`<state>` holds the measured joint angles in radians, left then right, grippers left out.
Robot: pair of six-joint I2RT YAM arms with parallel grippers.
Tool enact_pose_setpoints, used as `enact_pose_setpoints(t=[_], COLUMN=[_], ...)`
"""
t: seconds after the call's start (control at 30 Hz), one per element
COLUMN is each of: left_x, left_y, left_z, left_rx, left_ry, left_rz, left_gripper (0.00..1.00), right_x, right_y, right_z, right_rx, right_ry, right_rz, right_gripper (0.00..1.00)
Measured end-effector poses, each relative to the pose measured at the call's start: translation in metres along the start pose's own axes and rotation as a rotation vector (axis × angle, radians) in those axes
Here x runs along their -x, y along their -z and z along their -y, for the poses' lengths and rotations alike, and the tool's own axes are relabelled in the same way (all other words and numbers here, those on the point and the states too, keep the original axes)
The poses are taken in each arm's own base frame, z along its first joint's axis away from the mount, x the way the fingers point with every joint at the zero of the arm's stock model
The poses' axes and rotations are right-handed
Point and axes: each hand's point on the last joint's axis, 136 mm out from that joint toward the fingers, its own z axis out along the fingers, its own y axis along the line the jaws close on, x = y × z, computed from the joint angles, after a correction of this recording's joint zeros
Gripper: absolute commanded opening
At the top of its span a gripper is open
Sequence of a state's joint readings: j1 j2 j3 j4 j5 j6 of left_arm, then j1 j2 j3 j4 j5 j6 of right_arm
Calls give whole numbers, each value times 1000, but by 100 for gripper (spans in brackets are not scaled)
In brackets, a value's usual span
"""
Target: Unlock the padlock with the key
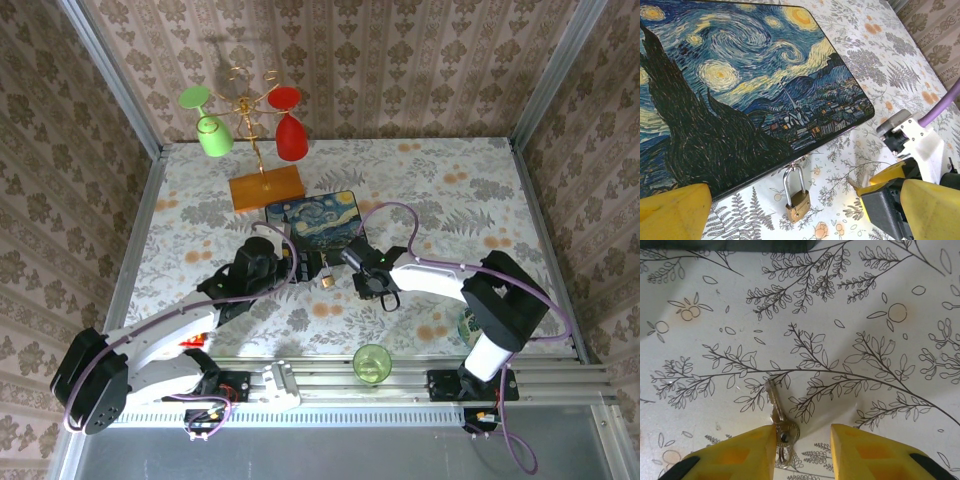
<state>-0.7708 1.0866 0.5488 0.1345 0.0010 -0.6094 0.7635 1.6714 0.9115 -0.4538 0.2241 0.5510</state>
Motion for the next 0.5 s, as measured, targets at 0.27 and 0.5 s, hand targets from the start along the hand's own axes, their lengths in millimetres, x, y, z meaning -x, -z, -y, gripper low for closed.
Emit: enact_pose_setpoints(t=[0.27,0.5], left_x=[-1,-4], left_y=[-1,-3], left_z=[0,1], left_rx=[-1,-1], left_ry=[-1,-4], left_rz=[-2,-13], left_gripper=[98,98], right_x=[4,3], right_y=[-3,-1], right_z=[-5,-17], right_rx=[16,30], right_ry=[-9,-1], right_rz=[22,44], right_gripper=[22,10])
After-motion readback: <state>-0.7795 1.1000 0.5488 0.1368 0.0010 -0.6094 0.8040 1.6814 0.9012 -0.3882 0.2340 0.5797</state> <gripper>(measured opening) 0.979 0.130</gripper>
